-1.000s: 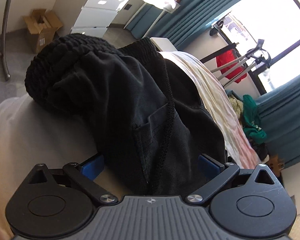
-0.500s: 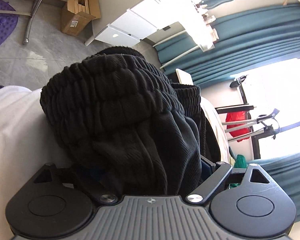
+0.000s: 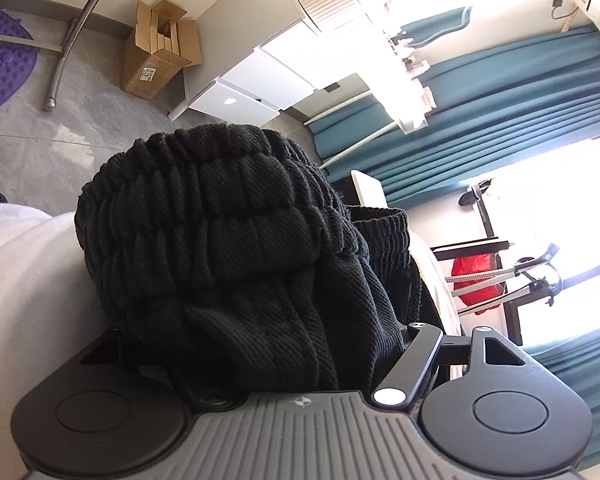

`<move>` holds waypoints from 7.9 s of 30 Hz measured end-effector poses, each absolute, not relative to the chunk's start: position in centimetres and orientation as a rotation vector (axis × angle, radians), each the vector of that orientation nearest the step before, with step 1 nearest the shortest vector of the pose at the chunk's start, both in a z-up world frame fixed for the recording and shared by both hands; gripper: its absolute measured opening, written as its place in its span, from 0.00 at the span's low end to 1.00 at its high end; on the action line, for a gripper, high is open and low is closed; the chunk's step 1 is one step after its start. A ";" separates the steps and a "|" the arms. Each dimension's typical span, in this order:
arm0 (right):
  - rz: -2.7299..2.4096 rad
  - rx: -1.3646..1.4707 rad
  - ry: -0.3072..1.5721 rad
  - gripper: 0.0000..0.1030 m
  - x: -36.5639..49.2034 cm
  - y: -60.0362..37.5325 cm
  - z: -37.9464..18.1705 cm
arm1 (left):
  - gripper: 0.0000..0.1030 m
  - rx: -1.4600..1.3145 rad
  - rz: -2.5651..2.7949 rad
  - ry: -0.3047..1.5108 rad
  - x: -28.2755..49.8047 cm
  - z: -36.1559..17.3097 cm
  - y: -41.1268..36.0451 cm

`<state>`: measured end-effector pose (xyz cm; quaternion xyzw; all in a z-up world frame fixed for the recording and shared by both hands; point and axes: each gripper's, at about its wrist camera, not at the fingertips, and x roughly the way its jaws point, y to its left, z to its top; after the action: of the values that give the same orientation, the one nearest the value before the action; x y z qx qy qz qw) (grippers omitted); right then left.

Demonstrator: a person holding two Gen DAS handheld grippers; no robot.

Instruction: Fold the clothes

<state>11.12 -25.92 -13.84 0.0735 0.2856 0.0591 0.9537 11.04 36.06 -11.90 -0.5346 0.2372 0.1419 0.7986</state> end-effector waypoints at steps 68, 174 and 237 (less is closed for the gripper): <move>0.095 1.063 0.477 0.87 9.5 -45.6 -12.3 | 0.89 0.553 -0.339 0.477 7.2 -6.8 -22.2; 0.206 0.890 0.514 0.90 11.7 -38.7 -14.7 | 0.99 -0.765 -0.274 0.684 9.9 -7.3 9.0; -0.103 0.668 0.188 0.35 10.3 -54.2 0.4 | 0.42 -0.297 -0.456 0.490 21.2 7.4 -24.0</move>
<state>10.31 -54.24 0.42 0.3273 0.0919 -0.0504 0.9391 21.17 -23.97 7.36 -0.1454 0.2398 -0.2231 0.9336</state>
